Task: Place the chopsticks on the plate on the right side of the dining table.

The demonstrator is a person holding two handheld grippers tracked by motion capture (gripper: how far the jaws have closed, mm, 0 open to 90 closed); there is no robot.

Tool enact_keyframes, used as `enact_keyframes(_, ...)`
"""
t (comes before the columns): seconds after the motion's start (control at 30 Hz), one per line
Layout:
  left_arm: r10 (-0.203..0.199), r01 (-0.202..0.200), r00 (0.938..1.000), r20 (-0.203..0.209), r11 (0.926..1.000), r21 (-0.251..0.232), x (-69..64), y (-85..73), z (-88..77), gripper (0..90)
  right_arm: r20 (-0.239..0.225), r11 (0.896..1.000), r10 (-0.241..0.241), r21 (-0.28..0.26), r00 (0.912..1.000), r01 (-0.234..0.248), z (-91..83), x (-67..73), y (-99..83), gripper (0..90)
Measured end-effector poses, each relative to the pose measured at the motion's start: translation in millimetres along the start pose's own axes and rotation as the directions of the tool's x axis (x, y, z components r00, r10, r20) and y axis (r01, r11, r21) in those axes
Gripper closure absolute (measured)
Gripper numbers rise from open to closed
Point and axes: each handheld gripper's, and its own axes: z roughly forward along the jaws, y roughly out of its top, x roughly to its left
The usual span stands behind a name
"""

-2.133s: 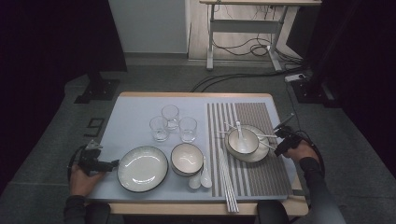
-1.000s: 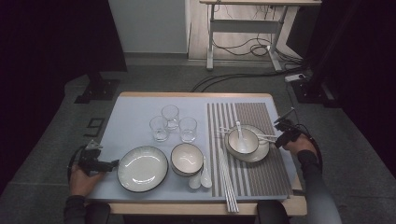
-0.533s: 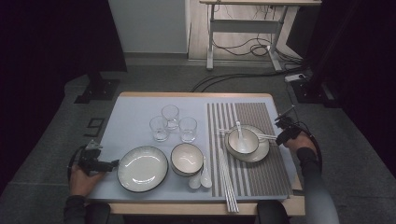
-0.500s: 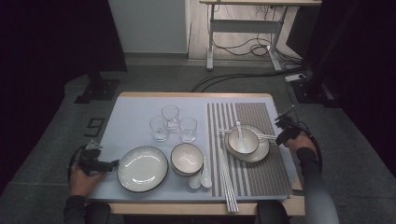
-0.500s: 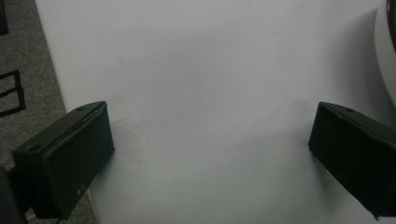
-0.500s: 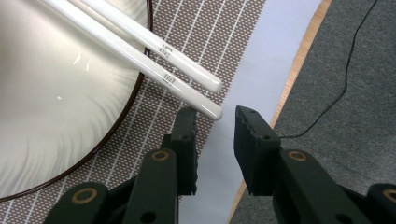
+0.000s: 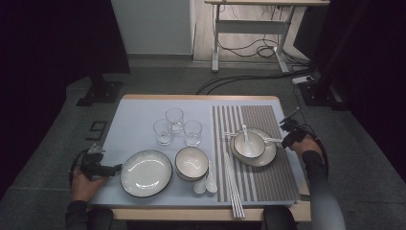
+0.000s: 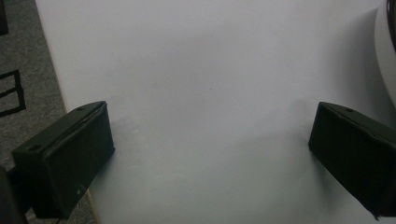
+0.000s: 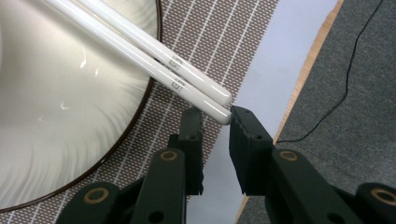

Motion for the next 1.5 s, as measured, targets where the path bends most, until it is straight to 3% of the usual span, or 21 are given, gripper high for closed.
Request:
enact_keyframes(0.27, 0.0, 0.0, 1.0, 0.0, 1.0, 0.0, 0.0, 0.0, 0.0, 0.0, -0.008, 1.0, -0.007, -0.004, 0.9999, 0.007, 0.2, 3.1, 2.0, 74.3)
enact_keyframes(0.5, 0.0, 0.0, 1.0, 0.0, 1.0, 0.0, 0.0, 0.0, 0.0, 0.0, 0.002, 1.0, 0.009, -0.006, 1.0, -0.009, 0.7, 0.1, 2.3, 66.6)
enact_keyframes(1.1, 0.0, 0.0, 1.0, 0.0, 1.0, 0.0, 0.0, 0.0, 0.0, 0.0, 0.029, 0.999, 0.032, -0.02, 0.999, -0.032, 3.8, -7.4, 6.0, 69.1)
enact_keyframes(1.5, 0.0, 0.0, 1.0, 0.0, 1.0, 0.0, 0.0, 0.0, 0.0, 0.0, 0.004, 1.0, 0.019, -0.024, 0.9998, -0.018, 2.1, -2.6, 7.7, 76.3)
